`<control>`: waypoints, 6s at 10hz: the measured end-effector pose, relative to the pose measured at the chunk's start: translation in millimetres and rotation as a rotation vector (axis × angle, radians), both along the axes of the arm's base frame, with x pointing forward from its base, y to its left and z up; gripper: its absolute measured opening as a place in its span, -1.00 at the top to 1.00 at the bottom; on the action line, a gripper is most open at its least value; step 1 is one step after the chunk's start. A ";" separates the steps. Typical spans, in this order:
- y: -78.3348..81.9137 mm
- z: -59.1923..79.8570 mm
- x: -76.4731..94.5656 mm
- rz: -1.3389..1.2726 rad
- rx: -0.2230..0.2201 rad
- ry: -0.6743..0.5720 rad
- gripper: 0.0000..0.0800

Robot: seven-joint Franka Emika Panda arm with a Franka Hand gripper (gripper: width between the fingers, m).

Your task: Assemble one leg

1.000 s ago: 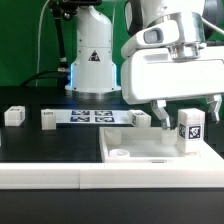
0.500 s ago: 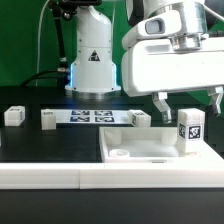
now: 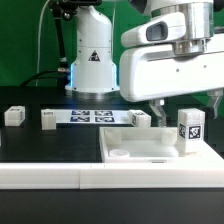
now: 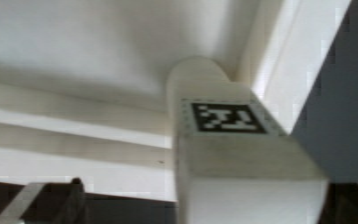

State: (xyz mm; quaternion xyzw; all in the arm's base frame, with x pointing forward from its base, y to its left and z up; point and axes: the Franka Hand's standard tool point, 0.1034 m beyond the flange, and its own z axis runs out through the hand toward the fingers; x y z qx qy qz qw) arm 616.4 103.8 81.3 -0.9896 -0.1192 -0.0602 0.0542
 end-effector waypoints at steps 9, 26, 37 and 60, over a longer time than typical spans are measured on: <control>-0.9 -0.4 -3.5 -0.023 0.000 0.068 0.27; 14.2 -2.4 -5.5 -1.105 0.082 0.183 -0.11; 25.6 -1.0 -7.3 -0.125 -0.076 0.073 -0.62; 12.8 0.4 -2.0 -0.968 0.024 0.155 0.27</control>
Offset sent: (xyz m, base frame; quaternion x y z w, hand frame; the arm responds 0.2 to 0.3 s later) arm 0.0000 0.0000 0.0000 0.0000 0.0000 0.0000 1.0000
